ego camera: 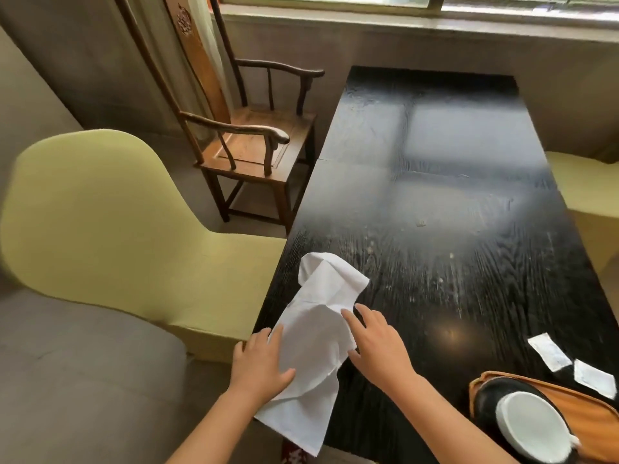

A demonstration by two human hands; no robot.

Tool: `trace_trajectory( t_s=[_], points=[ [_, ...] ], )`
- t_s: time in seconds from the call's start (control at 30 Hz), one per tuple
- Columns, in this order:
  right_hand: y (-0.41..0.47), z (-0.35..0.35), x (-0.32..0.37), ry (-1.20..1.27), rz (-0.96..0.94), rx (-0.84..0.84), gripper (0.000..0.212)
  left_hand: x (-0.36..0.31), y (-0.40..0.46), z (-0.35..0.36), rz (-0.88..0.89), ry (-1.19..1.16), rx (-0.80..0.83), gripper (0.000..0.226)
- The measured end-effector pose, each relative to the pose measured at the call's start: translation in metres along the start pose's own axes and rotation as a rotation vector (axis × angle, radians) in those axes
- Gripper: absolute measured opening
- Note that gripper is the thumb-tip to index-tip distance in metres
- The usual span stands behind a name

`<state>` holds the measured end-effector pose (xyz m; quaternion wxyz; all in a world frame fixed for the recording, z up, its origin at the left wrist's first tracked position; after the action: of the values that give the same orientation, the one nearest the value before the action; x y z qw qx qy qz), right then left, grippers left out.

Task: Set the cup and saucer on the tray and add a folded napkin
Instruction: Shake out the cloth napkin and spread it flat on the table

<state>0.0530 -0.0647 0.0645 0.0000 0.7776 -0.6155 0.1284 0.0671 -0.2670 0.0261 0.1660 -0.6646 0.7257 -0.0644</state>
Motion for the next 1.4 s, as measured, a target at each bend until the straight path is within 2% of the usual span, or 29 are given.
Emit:
trace_trajectory(
  t_s=[0.07,0.2,0.33,0.4,0.5,0.57,0.63,0.7,0.8,0.87,0.97,1.0,1.1,1.2,1.3,1.4],
  points=[
    [0.002,0.014,0.010,0.017,-0.072,0.013,0.070,0.005,0.001,0.017,0.044,0.058,0.071,0.091],
    [0.001,0.053,0.033,-0.046,-0.257,0.087,0.041,-0.007,-0.003,0.049,0.258,0.174,0.039,0.074],
    [0.005,0.085,0.035,-0.110,-0.269,0.181,0.020,-0.011,0.000,0.078,0.212,0.159,0.181,0.058],
    [0.010,0.094,0.034,-0.142,-0.270,0.195,0.022,-0.007,0.004,0.087,0.189,0.124,0.275,0.059],
    [0.016,0.098,0.034,-0.140,-0.263,0.203,0.027,-0.006,0.009,0.090,0.165,0.041,0.286,0.056],
    [0.019,0.092,0.036,-0.057,-0.220,0.203,0.023,-0.007,0.012,0.088,0.154,-0.029,0.238,0.044],
    [0.024,0.077,0.032,0.102,-0.129,0.173,0.005,-0.006,0.017,0.080,0.126,-0.167,0.171,0.026],
    [0.030,0.055,0.023,0.227,-0.029,0.119,0.017,-0.002,0.020,0.062,0.085,-0.350,0.112,0.020],
    [0.038,0.009,-0.004,0.349,0.105,-0.068,0.014,0.005,0.031,0.014,0.042,-0.527,-0.039,0.019],
    [0.045,-0.024,-0.017,0.267,0.057,-0.216,0.009,0.001,0.043,-0.027,0.048,-0.648,-0.144,0.012],
    [0.052,-0.062,-0.014,0.024,-0.134,-0.352,0.034,-0.027,0.062,-0.085,0.166,-0.698,-0.210,0.017],
    [0.053,-0.075,-0.010,-0.032,-0.174,-0.393,0.036,-0.040,0.067,-0.101,0.224,-0.679,-0.213,0.018],
    [0.056,-0.110,-0.005,-0.025,-0.182,-0.529,0.016,-0.074,0.074,-0.142,0.382,-0.604,-0.247,0.022],
    [0.054,-0.146,-0.019,0.159,-0.130,-0.500,0.007,-0.086,0.076,-0.171,0.455,-0.539,-0.283,0.022],
    [0.044,-0.176,-0.036,0.211,-0.079,-0.360,0.006,-0.082,0.075,-0.191,0.442,-0.490,-0.329,0.007],
    [0.029,-0.202,-0.053,0.334,-0.018,-0.258,0.005,-0.079,0.073,-0.206,0.440,-0.414,-0.396,0.010]
  ],
)
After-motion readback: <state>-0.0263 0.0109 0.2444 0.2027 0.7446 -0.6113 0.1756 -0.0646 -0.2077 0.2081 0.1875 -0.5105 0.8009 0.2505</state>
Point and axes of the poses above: each hand's wrist, its own y-axis towards the middle knuckle, its own z-axis out of the palm, x = y × z, the point moved 4 cm from there along y, towards the middle knuckle, and after that the axes turned 2 degrees about -x, right-handed, at the moved point
